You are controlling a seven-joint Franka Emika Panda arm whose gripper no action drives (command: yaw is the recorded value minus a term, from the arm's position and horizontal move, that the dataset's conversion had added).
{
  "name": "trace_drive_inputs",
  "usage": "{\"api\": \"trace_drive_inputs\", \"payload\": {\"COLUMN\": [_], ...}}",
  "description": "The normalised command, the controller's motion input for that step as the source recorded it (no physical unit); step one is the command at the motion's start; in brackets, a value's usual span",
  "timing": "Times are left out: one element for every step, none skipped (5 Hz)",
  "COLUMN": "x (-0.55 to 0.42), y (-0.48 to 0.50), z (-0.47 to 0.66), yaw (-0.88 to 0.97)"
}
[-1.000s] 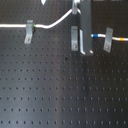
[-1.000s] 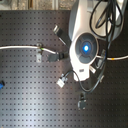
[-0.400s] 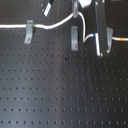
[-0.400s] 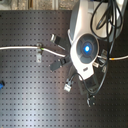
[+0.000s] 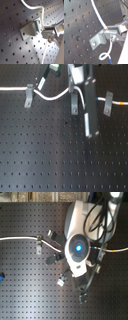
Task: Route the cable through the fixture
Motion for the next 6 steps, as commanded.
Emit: {"api": "trace_drive_inputs", "payload": {"x": [-0.052,-0.003,-0.019,-0.012,0.026,0.000], "y": [0.184,0.116,0.062,0.032,0.017,0.001], "z": [0.14,0.18,0.16,0.14,0.09,0.06], "yaw": [-0.05,-0.41,-0.49,-0.49,-0.52,-0.48]}}
